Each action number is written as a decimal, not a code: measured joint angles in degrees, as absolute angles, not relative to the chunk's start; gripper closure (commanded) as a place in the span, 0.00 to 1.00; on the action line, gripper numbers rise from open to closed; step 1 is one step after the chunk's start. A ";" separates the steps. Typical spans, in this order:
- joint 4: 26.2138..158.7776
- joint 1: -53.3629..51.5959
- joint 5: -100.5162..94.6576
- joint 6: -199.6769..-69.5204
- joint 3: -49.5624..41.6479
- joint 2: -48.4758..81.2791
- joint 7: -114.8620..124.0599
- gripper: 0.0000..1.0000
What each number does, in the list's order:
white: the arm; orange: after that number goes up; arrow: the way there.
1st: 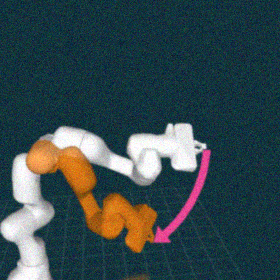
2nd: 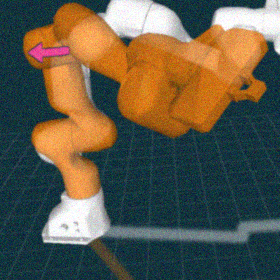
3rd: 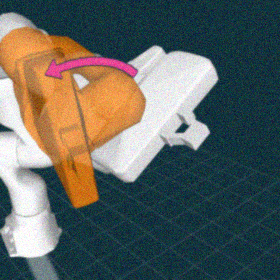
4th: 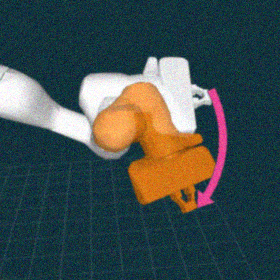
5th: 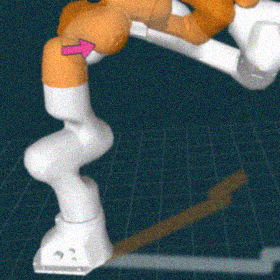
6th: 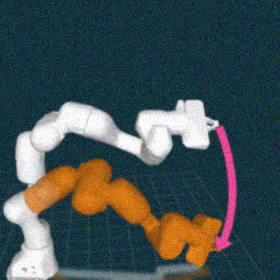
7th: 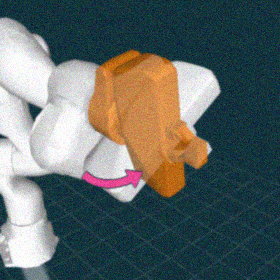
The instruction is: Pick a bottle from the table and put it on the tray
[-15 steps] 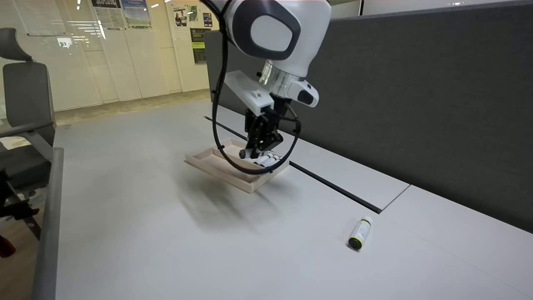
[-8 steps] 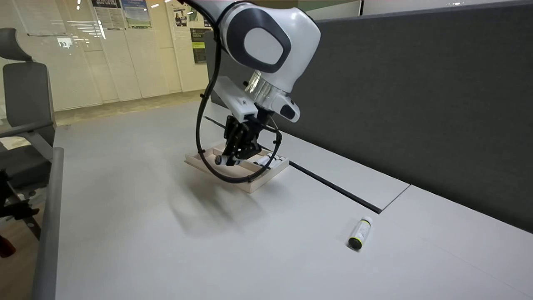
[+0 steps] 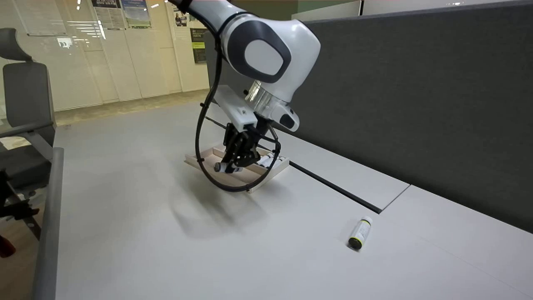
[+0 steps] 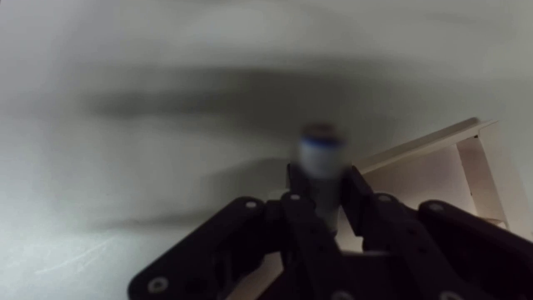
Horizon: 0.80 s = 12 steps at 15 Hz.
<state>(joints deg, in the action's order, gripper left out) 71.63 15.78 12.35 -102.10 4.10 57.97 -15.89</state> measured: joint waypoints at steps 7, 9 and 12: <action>69.96 15.40 12.57 -108.54 4.09 60.10 -15.89 0.93; 69.79 15.22 12.73 -110.43 4.14 60.29 -15.88 0.93; 69.78 14.99 12.81 -112.99 4.17 60.41 -15.88 0.93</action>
